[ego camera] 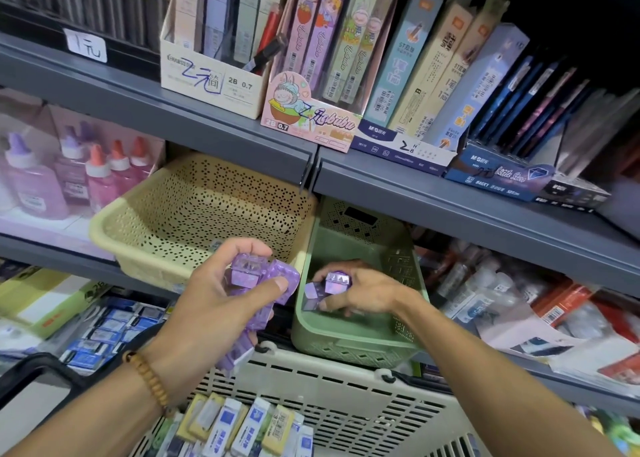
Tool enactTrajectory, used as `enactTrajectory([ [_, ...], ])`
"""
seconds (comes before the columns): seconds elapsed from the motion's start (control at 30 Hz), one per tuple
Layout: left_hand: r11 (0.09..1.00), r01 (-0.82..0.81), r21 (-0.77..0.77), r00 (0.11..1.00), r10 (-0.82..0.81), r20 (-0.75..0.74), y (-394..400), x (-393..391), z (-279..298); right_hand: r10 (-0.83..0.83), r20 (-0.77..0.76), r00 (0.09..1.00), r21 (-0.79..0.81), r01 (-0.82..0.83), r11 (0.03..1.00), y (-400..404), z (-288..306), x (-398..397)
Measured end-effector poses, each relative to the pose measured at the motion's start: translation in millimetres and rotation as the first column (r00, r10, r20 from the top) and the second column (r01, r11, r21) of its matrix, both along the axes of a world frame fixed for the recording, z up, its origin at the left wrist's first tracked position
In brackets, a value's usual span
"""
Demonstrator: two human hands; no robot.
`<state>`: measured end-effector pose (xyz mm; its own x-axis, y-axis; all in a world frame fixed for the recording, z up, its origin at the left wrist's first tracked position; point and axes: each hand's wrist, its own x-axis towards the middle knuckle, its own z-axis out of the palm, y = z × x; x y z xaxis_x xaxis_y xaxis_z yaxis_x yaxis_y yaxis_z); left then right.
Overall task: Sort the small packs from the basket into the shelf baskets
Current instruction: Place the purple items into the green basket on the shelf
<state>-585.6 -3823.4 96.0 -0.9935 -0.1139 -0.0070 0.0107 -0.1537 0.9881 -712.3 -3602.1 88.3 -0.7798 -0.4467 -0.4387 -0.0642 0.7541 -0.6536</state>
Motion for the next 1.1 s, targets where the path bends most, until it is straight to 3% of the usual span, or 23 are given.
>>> enactTrajectory([
  [0.2, 1.0, 0.01, 0.0, 1.0, -0.01, -0.002, 0, 0, 1, -0.041, -0.039, 0.998, 0.256, 0.049, 0.965, 11, 16, -8],
  [0.3, 1.0, 0.016, 0.01, 1.0, -0.016, 0.001, 0, -1, 1, -0.034, 0.058, 0.998, 0.3, 0.015, 0.954, 3, 23, -16],
  [0.4, 0.999, 0.028, 0.021, 1.0, -0.028, 0.007, 0, -2, 0, -0.113, 0.116, 0.987, 0.285, 0.076, 0.956, -8, 17, -22],
  [0.5, 0.999, 0.038, 0.026, 0.999, -0.038, 0.0, -2, -2, -2, -0.253, 0.066, 0.965, 0.132, 0.243, 0.961, -9, 13, -26],
  [0.57, 0.999, 0.044, 0.026, 0.999, -0.044, 0.003, -3, -3, -3, -0.204, -0.028, 0.979, 0.113, 0.206, 0.972, -1, 13, -26],
  [0.67, 0.999, 0.037, 0.026, 0.999, -0.038, 0.013, -3, -4, -6, -0.038, -0.297, 0.954, 0.35, 0.146, 0.925, 14, 11, -20],
  [0.73, 0.999, 0.038, 0.023, 0.999, -0.039, 0.02, -3, -4, -6, 0.058, -0.243, 0.968, 0.48, 0.068, 0.875, 18, 5, -14],
  [0.83, 0.998, 0.046, 0.041, 0.999, -0.047, 0.014, 0, -2, -3, 0.039, -0.109, 0.993, 0.407, 0.009, 0.913, 19, -3, -9],
  [1.0, 1.0, 0.028, 0.005, 0.999, -0.028, 0.03, -1, -1, -2, -0.046, -0.139, 0.989, 0.217, 0.075, 0.973, 21, -10, -7],
  [1.1, 1.0, 0.027, 0.005, 0.999, -0.027, 0.03, -1, -1, -2, -0.034, -0.18, 0.983, 0.286, 0.085, 0.954, 15, -9, -4],
])
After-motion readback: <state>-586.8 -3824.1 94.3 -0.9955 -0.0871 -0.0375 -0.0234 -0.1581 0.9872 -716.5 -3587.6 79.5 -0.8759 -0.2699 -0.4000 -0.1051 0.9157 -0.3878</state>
